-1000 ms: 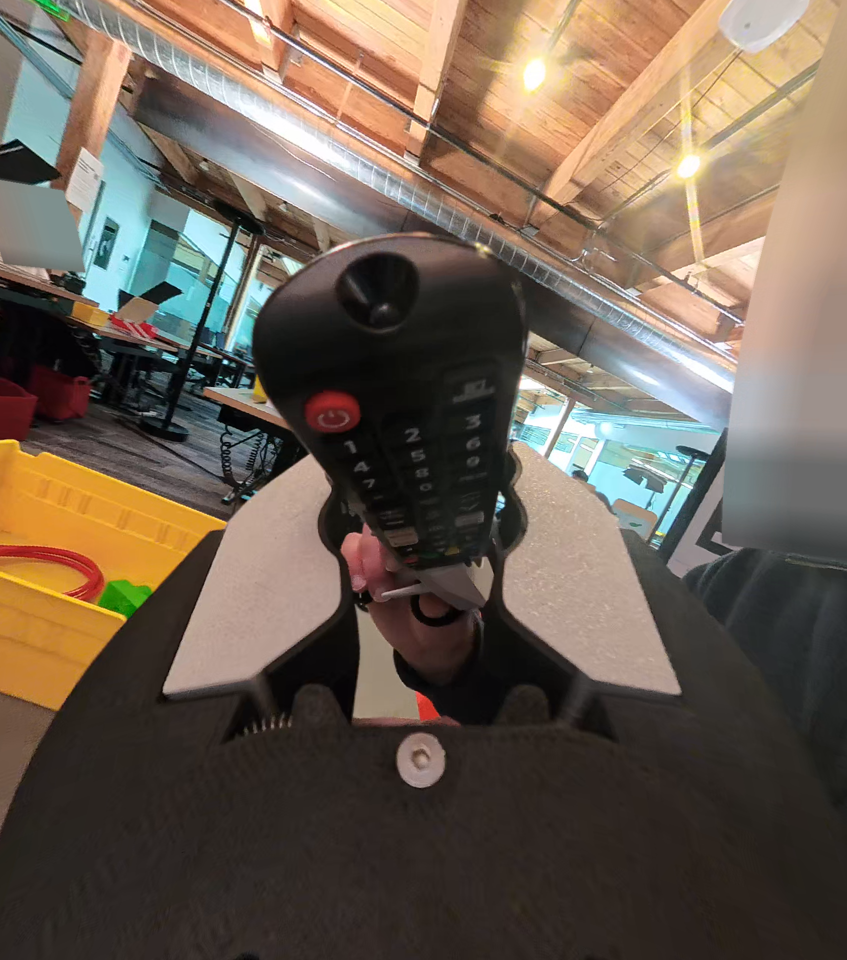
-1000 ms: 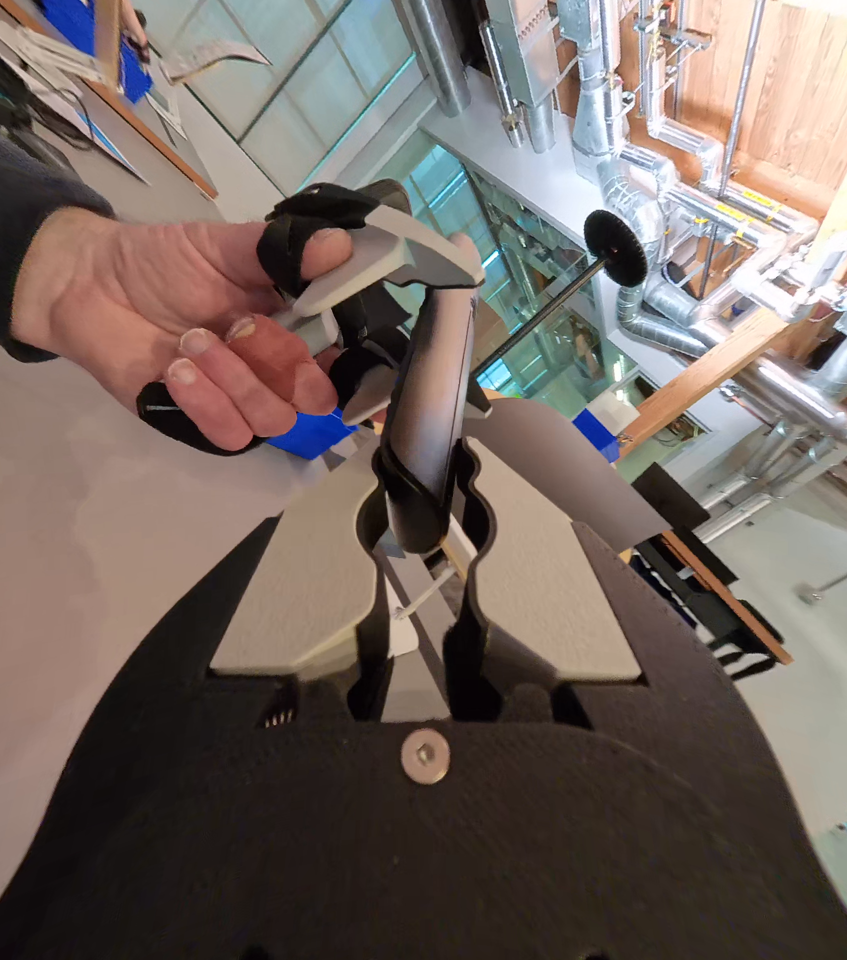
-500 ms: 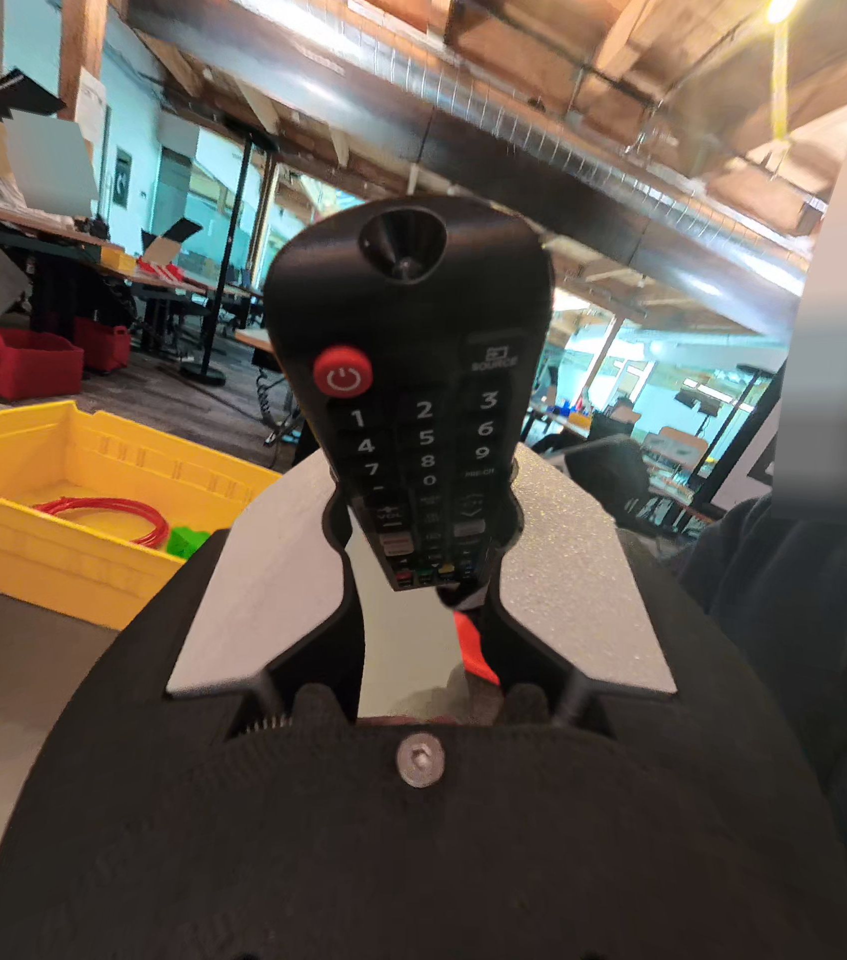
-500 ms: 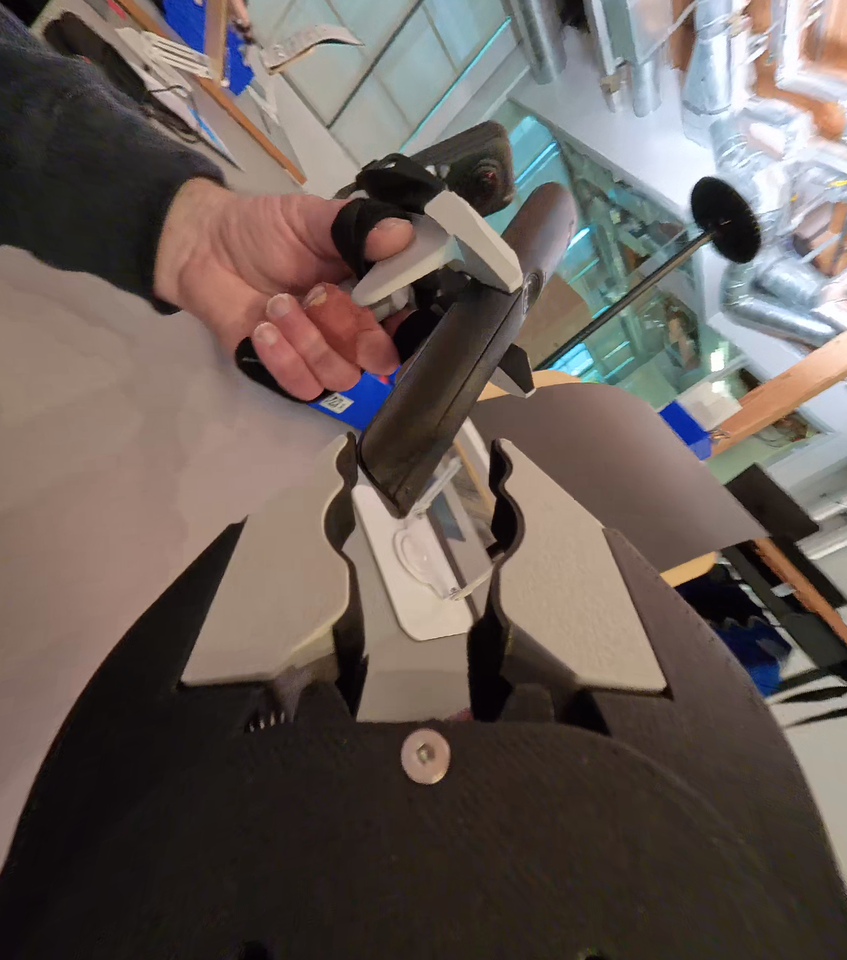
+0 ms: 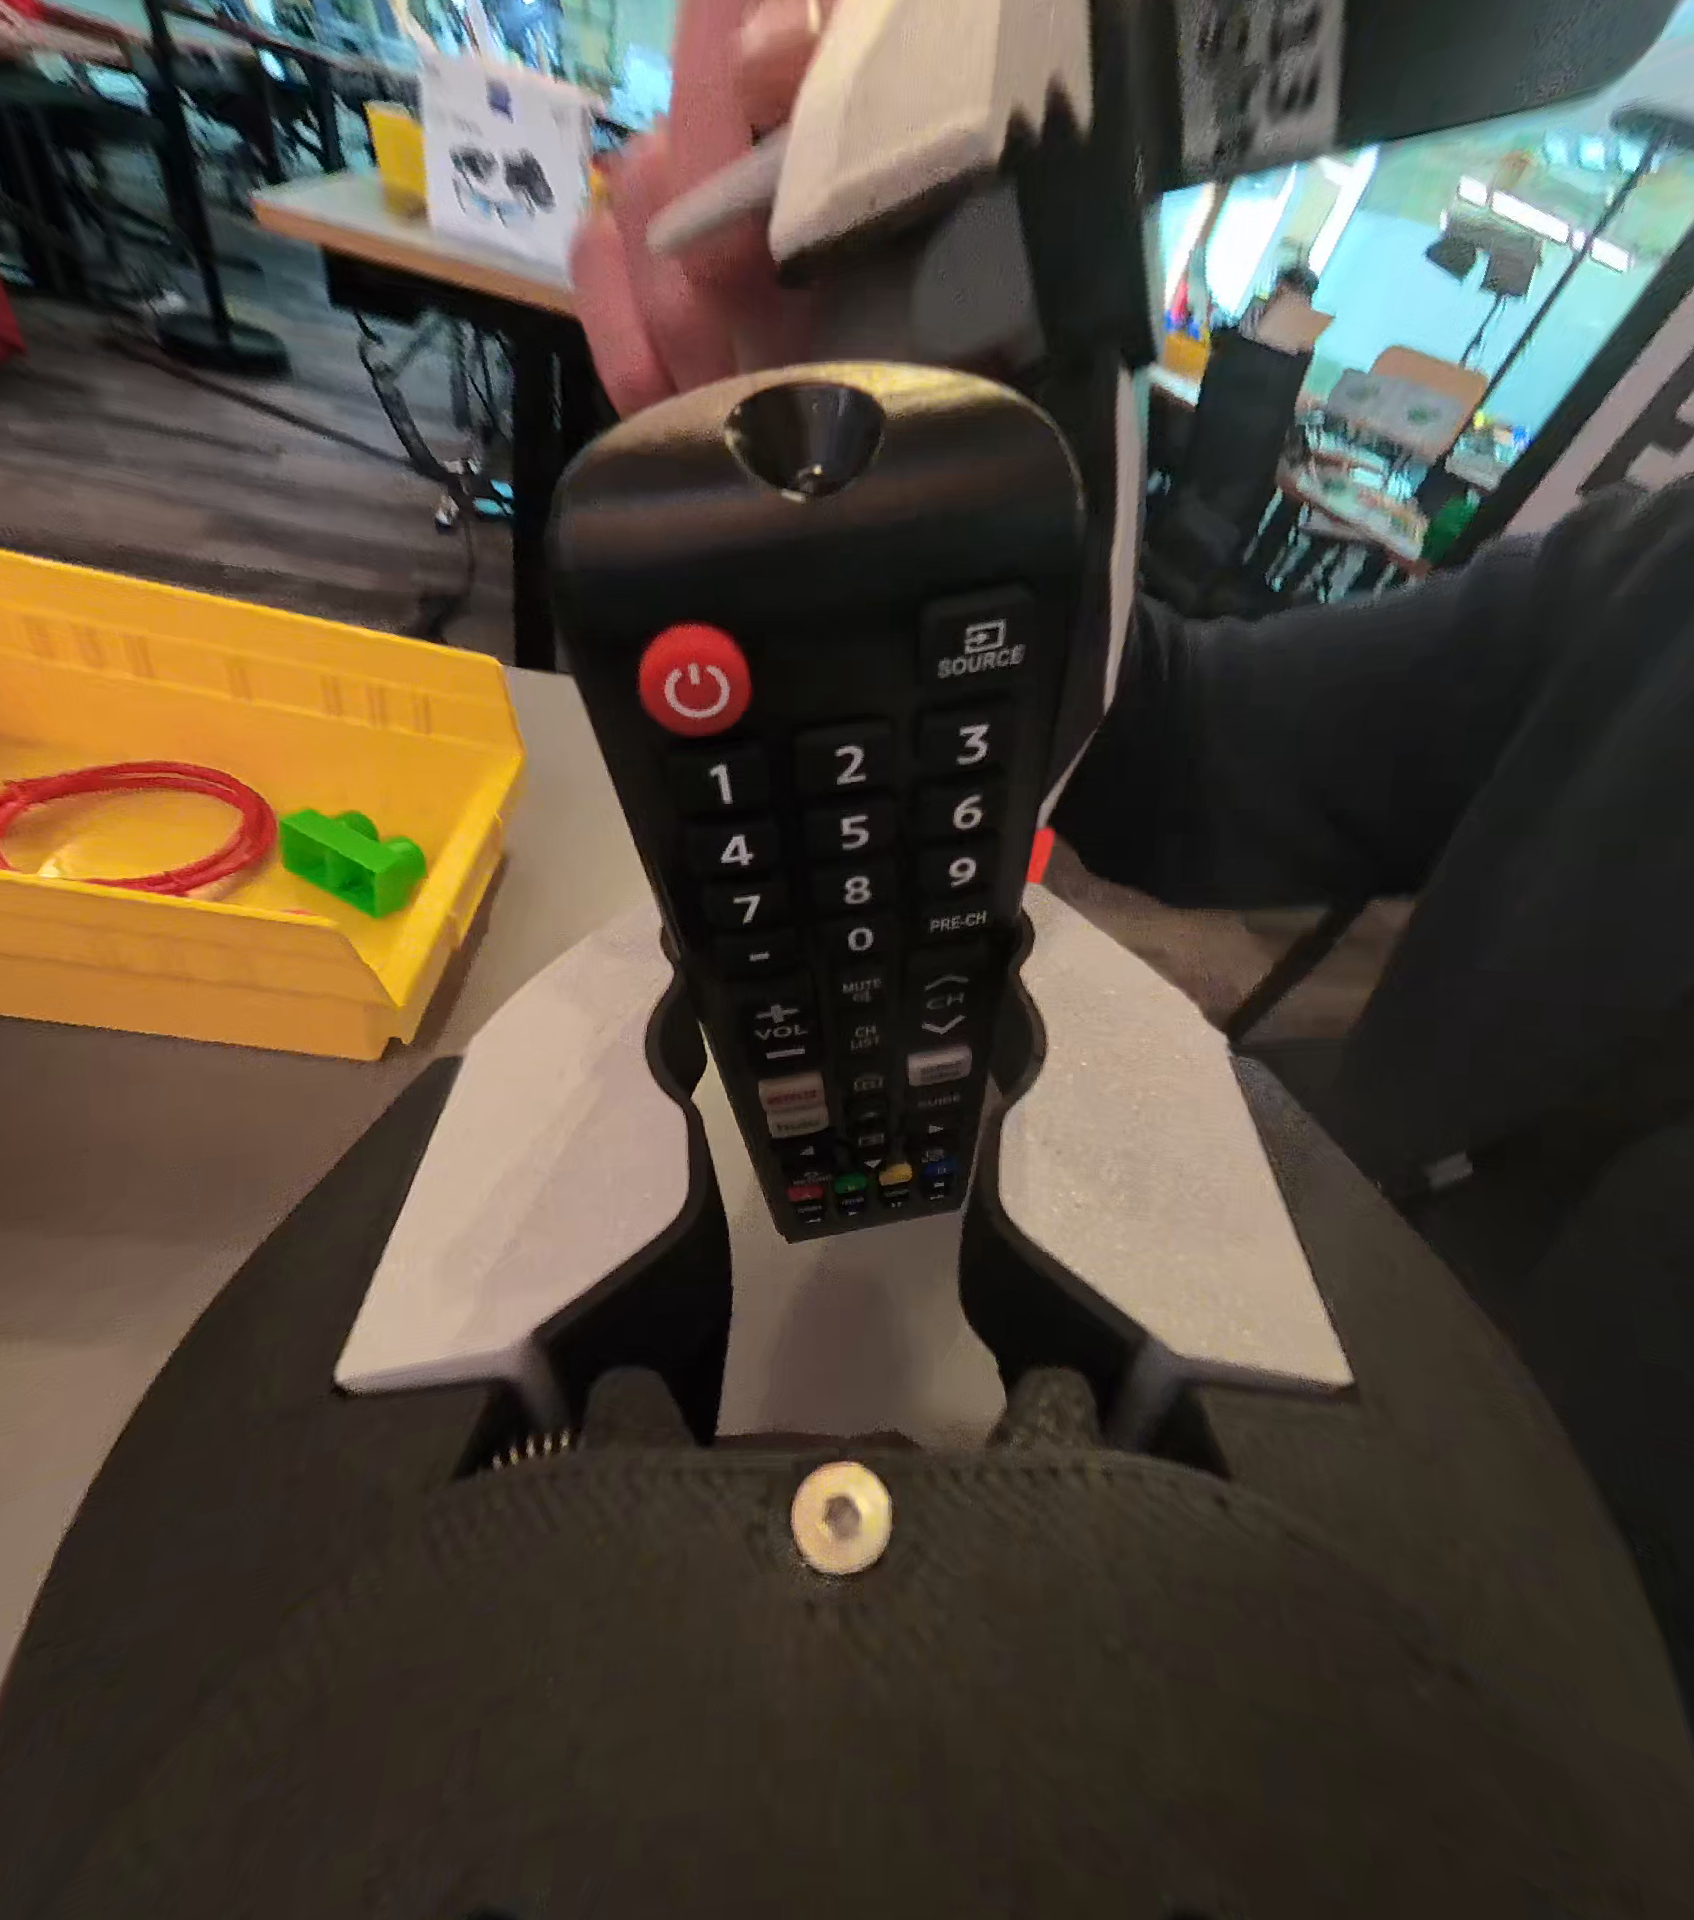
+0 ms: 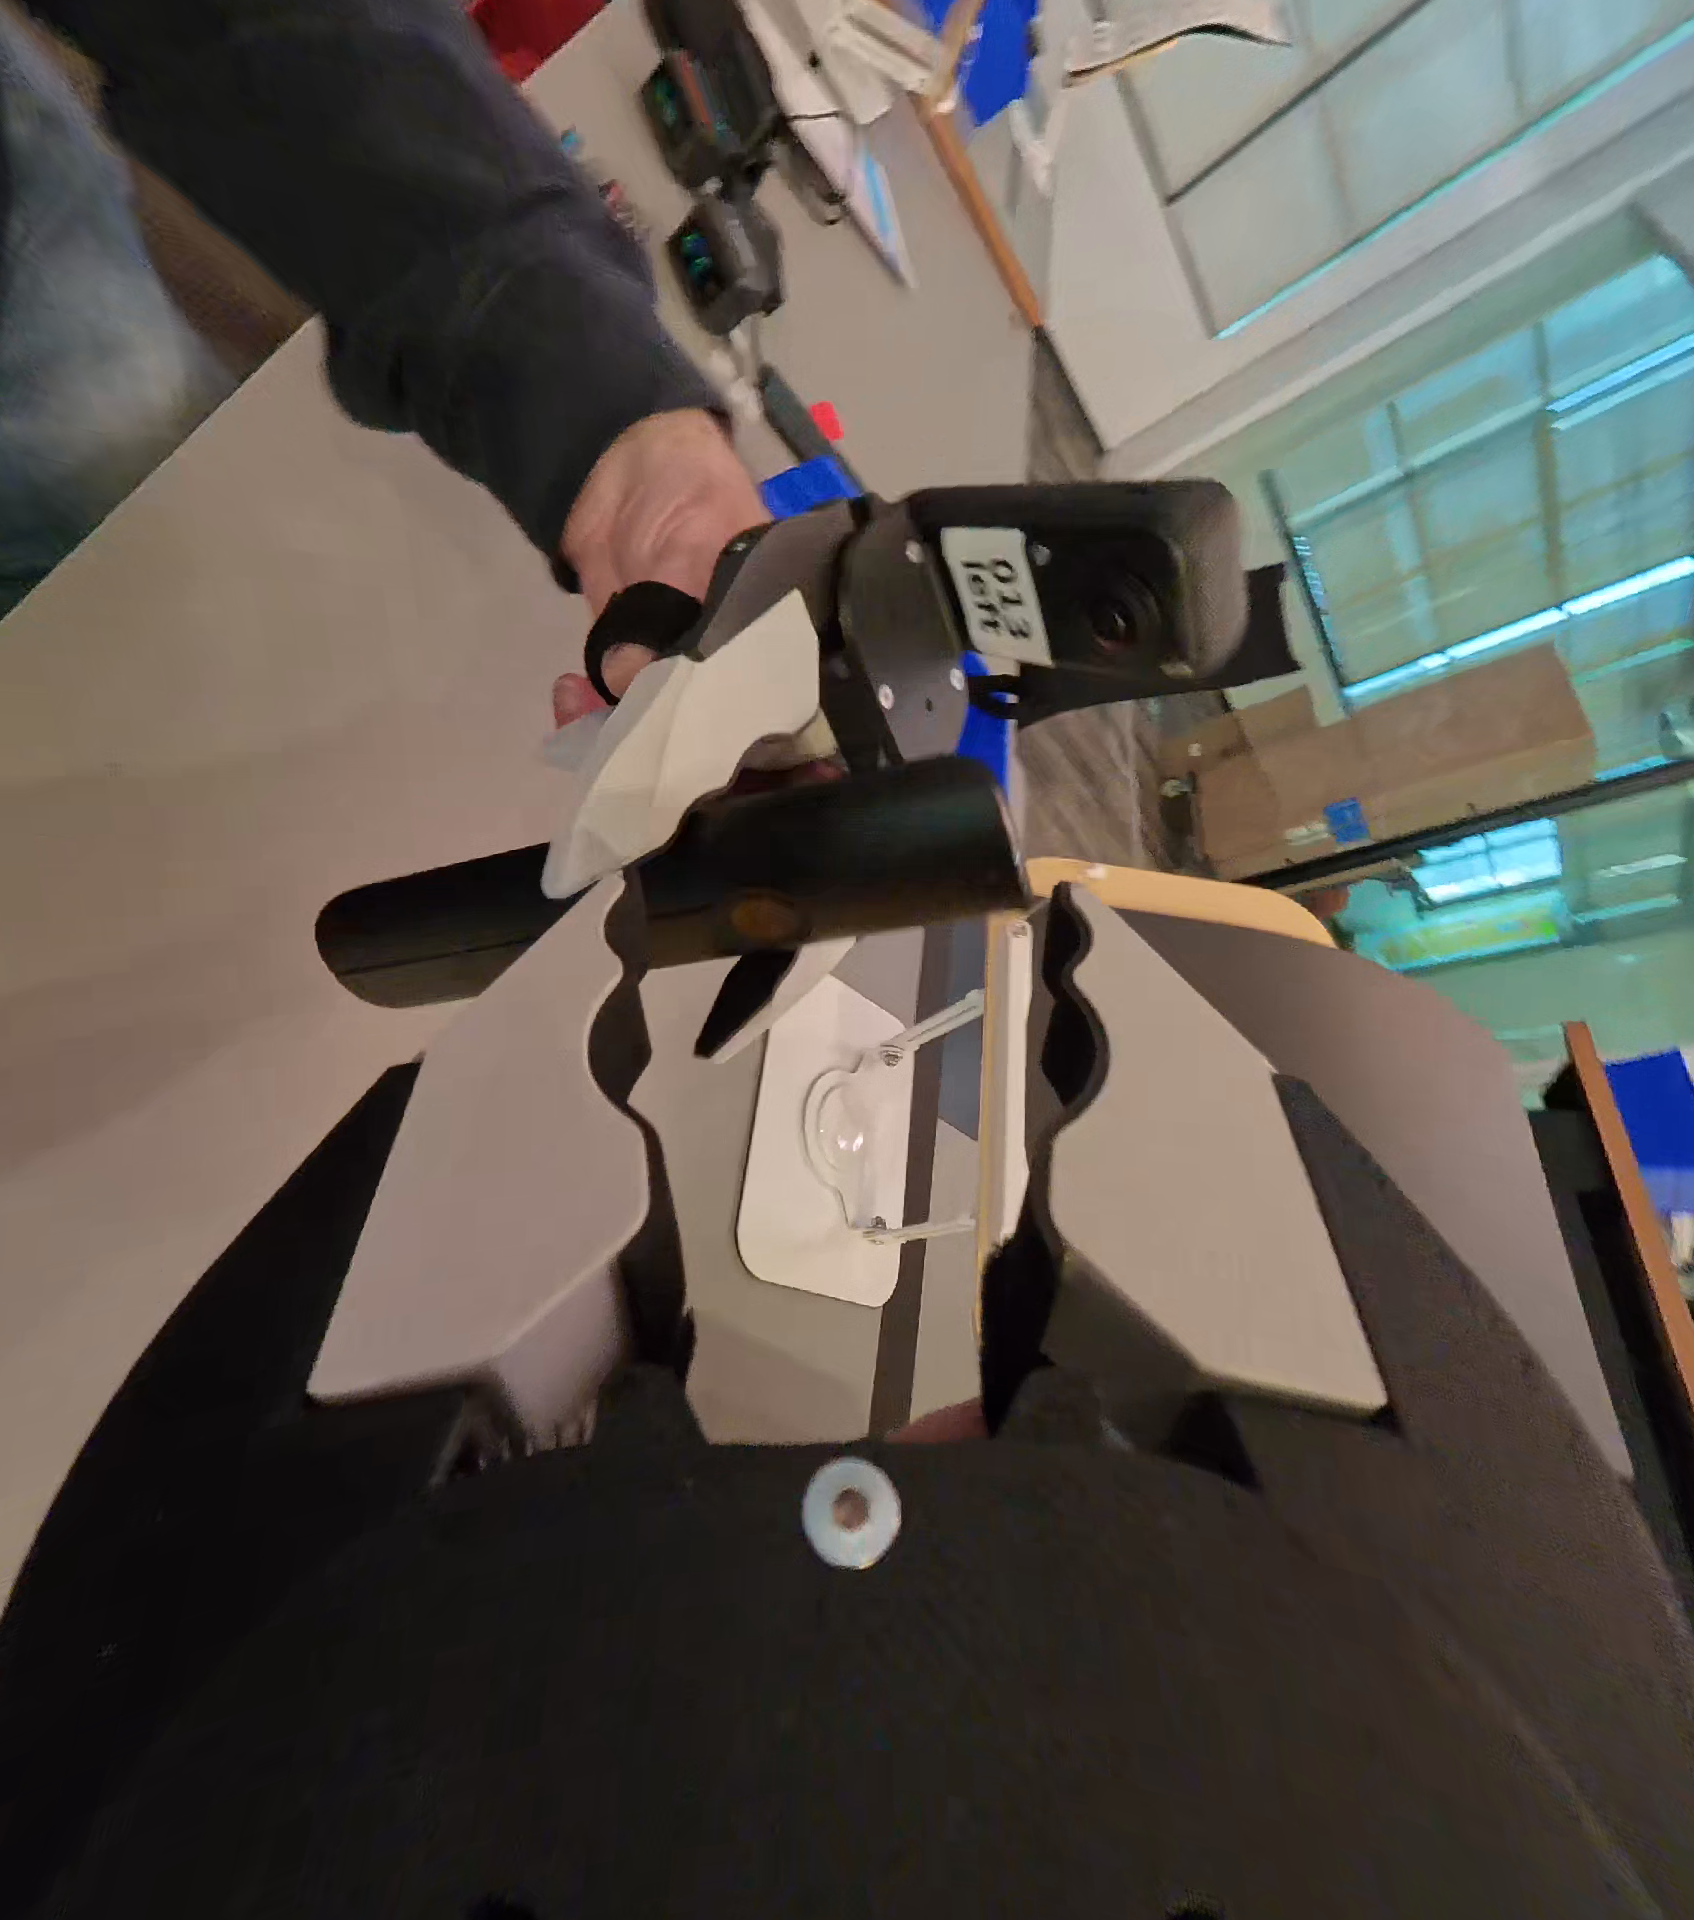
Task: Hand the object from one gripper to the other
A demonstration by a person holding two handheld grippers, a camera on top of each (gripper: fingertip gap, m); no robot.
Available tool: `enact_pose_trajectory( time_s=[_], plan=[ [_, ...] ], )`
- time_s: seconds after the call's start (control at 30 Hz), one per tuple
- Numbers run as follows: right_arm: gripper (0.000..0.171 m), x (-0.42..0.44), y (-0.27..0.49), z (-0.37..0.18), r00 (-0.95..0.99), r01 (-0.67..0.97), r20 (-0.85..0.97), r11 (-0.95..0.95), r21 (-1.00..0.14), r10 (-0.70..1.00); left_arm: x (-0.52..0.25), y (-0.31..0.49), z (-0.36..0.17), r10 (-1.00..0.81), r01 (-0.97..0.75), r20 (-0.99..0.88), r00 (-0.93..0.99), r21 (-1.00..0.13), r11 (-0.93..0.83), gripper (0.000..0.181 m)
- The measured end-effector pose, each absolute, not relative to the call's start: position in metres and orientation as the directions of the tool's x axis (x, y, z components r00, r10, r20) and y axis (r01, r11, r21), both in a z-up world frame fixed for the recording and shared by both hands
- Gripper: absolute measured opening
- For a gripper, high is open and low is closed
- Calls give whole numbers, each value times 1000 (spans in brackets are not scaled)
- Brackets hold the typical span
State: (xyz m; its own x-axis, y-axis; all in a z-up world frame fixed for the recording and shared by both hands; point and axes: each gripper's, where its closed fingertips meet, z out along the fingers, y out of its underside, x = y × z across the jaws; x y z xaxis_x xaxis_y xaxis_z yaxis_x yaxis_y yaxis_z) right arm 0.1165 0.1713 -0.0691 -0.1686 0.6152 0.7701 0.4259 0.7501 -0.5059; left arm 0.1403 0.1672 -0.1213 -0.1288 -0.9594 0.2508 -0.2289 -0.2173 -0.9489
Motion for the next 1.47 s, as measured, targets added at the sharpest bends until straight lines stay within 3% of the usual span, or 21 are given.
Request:
enact_pose_trajectory(
  time_s=[0.2, 0.3, 0.4, 0.47, 0.7, 0.83, 1.03, 1.23, 1.47],
  plan=[
    [80, 112, 167, -99, -461, 513, 639, 773, -374, 616, 145, 147, -141, -947, -428, 232, -224, -896, -118, 53],
    [70, 118, 155, -118, -565, 547, 533, 770, -329, 630, 143, 139, -151, -939, -510, 227, -258, -858, -67, 53],
    [46, 122, 148, -135, -618, 565, 467, 770, -296, 633, 142, 130, -162, -928, -579, 230, -293, -815, -19, 54],
    [29, 124, 140, -146, -642, 560, 434, 773, -298, 632, 142, 124, -171, -921, -620, 230, -314, -784, 15, 54],
    [24, 122, 130, -159, -591, 542, 499, 770, -336, 634, 129, 109, -188, -889, -731, 307, -338, -681, 43, 54],
    [23, 127, 140, -147, -495, 555, 589, 754, -352, 639, 118, 124, -184, -944, -775, 175, -281, -622, 115, 58],
    [23, 149, 171, -117, -216, 572, 719, 682, -455, 661, 101, 170, -140, -1000, -655, 21, -12, -756, -8, 78],
    [22, 163, 183, -84, 113, 486, 784, 654, -580, 611, 66, 205, -117, -937, -331, 179, 301, -902, -278, 80],
    [22, 154, 172, -66, 337, 348, 761, 678, -648, 554, 82, 191, -118, -873, 62, 465, 148, -885, -461, 94]
  ],
)
